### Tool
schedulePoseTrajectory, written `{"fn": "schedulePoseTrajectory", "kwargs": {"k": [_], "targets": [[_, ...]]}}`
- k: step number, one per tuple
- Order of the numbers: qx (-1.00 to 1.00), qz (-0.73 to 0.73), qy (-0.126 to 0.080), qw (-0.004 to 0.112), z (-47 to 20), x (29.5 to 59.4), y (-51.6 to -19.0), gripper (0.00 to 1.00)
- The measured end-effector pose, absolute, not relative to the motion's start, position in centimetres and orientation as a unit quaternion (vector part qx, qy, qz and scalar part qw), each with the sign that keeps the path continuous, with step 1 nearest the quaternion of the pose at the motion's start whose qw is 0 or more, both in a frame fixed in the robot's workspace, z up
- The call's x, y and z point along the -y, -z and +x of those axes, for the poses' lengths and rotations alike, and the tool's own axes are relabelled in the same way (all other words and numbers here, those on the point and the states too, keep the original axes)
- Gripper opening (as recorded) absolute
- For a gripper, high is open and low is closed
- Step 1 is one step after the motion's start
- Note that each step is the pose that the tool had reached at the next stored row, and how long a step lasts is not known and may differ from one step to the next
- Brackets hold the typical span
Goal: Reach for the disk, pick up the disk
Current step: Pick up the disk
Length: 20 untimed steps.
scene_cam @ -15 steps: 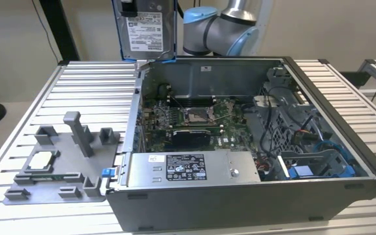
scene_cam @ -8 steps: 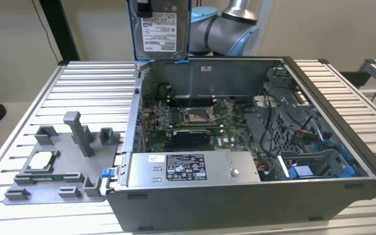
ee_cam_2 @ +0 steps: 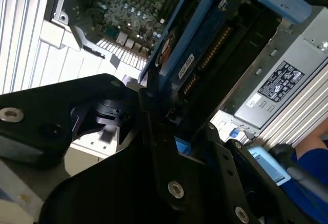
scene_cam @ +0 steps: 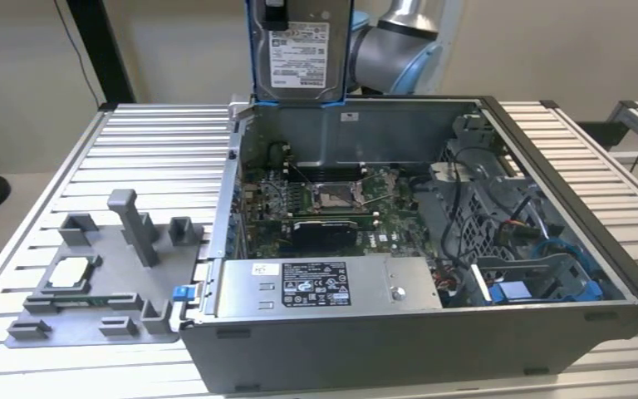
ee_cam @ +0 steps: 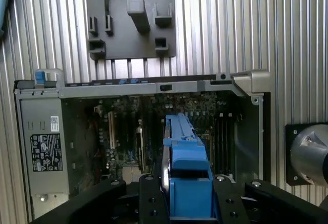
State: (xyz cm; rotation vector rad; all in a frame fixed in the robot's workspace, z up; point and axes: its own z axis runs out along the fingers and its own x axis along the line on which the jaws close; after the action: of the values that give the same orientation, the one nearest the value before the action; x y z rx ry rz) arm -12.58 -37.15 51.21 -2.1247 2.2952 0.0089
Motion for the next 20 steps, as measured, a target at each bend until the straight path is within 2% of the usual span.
{"fn": "schedulePoseTrajectory", "kwargs": {"k": [20], "targets": [[-0.734, -0.679, -0.003, 0.007, -5.6, 37.2, -51.1, 0.0]]}}
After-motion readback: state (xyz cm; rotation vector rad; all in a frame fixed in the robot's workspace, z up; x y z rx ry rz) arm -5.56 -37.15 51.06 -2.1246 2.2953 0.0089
